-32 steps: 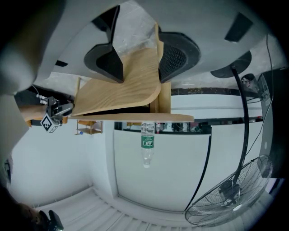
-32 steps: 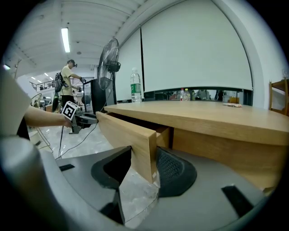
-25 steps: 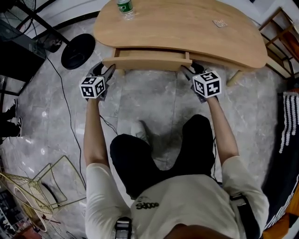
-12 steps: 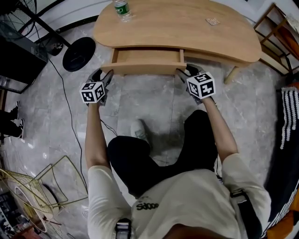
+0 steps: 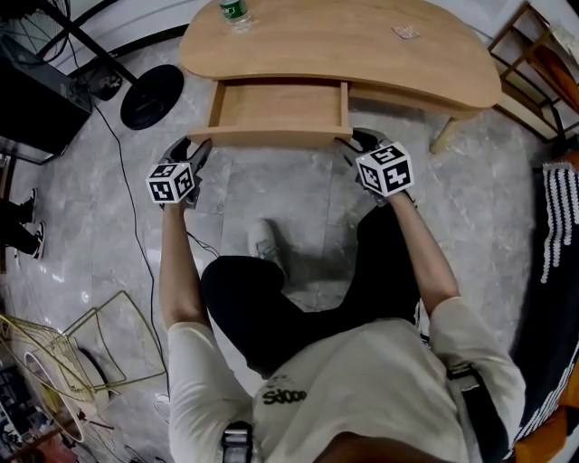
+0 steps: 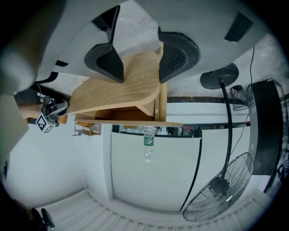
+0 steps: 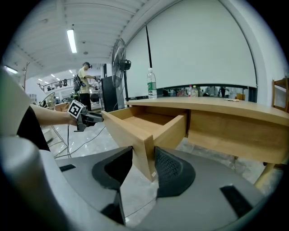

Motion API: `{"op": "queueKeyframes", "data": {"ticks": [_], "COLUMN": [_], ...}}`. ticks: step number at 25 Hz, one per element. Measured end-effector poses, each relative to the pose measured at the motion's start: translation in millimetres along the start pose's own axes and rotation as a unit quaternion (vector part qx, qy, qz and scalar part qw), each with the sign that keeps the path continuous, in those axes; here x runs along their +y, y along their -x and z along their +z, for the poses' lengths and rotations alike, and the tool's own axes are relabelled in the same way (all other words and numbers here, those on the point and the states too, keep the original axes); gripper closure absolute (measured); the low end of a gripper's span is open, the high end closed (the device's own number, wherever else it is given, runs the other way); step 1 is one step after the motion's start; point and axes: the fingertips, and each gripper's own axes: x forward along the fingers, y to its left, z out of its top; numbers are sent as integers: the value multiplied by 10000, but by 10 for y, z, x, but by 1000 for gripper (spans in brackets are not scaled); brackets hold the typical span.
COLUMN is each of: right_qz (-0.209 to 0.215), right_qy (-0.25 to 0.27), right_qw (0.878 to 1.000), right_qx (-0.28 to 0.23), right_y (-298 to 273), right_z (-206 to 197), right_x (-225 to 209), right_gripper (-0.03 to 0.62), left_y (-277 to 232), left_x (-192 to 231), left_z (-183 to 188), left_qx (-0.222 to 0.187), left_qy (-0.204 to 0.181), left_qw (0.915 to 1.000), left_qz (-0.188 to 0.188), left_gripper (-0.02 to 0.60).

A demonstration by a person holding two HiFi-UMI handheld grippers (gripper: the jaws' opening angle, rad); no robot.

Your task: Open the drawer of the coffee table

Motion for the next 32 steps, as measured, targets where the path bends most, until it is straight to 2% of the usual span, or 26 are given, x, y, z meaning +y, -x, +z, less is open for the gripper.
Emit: {"op": "queueKeyframes", "data": {"ticks": [22, 32], "right_qz": [365, 399], "right_qy": [97, -20], "right_qw": [9991, 9987], "right_qx": [177, 324], "right_y": [376, 323], "right_z": [-210, -409], "right_x": [435, 476], "right_gripper": [451, 448], "left_y": [543, 510], "left_x": [-258, -280], "left_z": [-236, -471], "left_qx": [-108, 128], "left_qy": [137, 253], "left_qw": [9997, 9994], "left_qz": [156, 220], "left_gripper": [324, 324]}}
